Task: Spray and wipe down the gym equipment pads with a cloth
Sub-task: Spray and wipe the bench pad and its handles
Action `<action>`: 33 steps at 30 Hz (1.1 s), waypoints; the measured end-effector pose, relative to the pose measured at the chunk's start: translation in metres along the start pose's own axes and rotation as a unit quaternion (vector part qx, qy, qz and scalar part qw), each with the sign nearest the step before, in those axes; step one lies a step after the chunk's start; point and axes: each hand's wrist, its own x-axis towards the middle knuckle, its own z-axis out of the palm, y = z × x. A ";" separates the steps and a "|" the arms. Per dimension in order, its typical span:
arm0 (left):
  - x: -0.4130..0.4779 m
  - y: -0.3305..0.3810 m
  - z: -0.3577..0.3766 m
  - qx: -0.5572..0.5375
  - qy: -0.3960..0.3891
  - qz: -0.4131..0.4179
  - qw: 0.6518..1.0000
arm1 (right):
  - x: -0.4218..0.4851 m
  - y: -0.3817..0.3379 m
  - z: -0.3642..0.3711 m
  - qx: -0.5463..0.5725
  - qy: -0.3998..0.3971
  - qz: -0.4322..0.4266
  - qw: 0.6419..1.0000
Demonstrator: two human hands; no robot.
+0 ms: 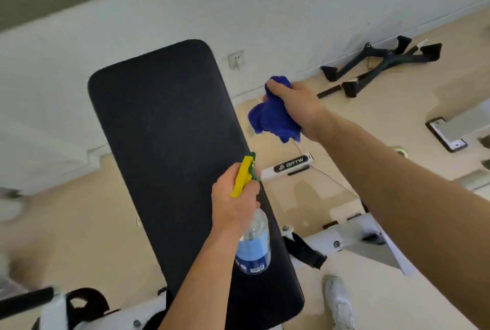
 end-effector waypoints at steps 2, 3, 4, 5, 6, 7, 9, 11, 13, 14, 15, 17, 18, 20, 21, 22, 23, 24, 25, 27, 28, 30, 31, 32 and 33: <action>0.003 -0.003 -0.043 -0.014 0.024 -0.008 1.000 | 0.008 -0.005 0.054 0.046 0.018 -0.010 0.999; 0.004 -0.004 -0.060 -0.015 0.032 -0.009 0.999 | 0.012 -0.008 0.075 0.052 0.030 -0.025 0.998; 0.006 -0.006 -0.078 -0.011 0.043 -0.009 0.999 | 0.017 -0.012 0.096 0.049 0.040 -0.044 0.997; 0.007 -0.007 -0.098 -0.005 0.056 -0.007 0.998 | 0.022 -0.017 0.116 0.041 0.051 -0.062 0.996; 0.009 -0.007 -0.114 0.001 0.065 -0.006 0.998 | 0.026 -0.022 0.131 0.037 0.066 -0.075 0.994; 0.012 -0.006 -0.127 0.006 0.074 -0.007 0.997 | 0.031 -0.027 0.141 0.039 0.080 -0.077 0.993; 0.019 -0.002 -0.154 0.008 0.093 -0.007 0.996 | 0.039 -0.038 0.155 0.070 0.103 -0.066 0.990; 0.029 0.006 -0.172 0.019 0.107 -0.014 0.994 | 0.047 -0.048 0.158 0.109 0.132 -0.043 0.984; 0.041 0.017 -0.185 0.038 0.112 -0.014 0.993 | 0.055 -0.058 0.156 0.138 0.147 -0.010 0.979; 0.049 0.024 -0.188 0.050 0.111 -0.013 0.993 | 0.060 -0.064 0.152 0.148 0.150 0.005 0.978; 0.057 0.032 -0.190 0.060 0.110 -0.013 0.992 | 0.065 -0.071 0.149 0.152 0.153 0.020 0.976; 0.080 0.049 -0.190 0.070 0.108 -0.018 0.991 | 0.082 -0.089 0.140 0.155 0.172 0.026 0.972; 0.094 0.059 -0.187 0.074 0.108 -0.026 0.991 | 0.093 -0.099 0.136 0.159 0.188 0.015 0.969; 0.119 0.078 -0.181 0.073 0.104 -0.044 0.991 | 0.113 -0.114 0.126 0.143 0.218 -0.012 0.965; 0.135 0.087 -0.176 0.067 0.102 -0.047 0.991 | 0.127 -0.121 0.121 0.134 0.225 -0.027 0.965; 0.147 0.097 -0.171 0.062 0.096 -0.049 0.992 | 0.137 -0.126 0.117 0.131 0.228 -0.040 0.964; 0.156 0.105 -0.168 0.059 0.089 -0.051 0.993 | 0.144 -0.129 0.114 0.133 0.228 -0.050 0.963; 0.166 0.114 -0.165 0.057 0.081 -0.053 0.994 | 0.153 -0.131 0.111 0.130 0.223 -0.058 0.964; 0.176 0.121 -0.162 0.059 0.074 -0.056 0.994 | 0.161 -0.134 0.108 0.124 0.215 -0.067 0.967; 0.196 0.135 -0.159 0.062 0.064 -0.068 0.994 | 0.174 -0.138 0.104 0.110 0.193 -0.090 0.971; 0.205 0.141 -0.157 0.062 0.061 -0.074 0.993 | 0.181 -0.141 0.102 0.101 0.184 -0.100 0.972; 0.219 0.149 -0.157 0.073 0.060 -0.087 0.992 | 0.188 -0.144 0.099 0.071 0.167 -0.118 0.976; 0.224 0.152 -0.157 0.087 0.054 -0.093 0.990 | 0.191 -0.145 0.099 0.056 0.159 -0.126 0.978; 0.227 0.154 -0.157 0.105 0.045 -0.096 0.989 | 0.193 -0.146 0.099 0.038 0.151 -0.137 0.978; 0.227 0.155 -0.158 0.126 0.038 -0.098 0.986 | 0.194 -0.147 0.100 0.021 0.143 -0.149 0.978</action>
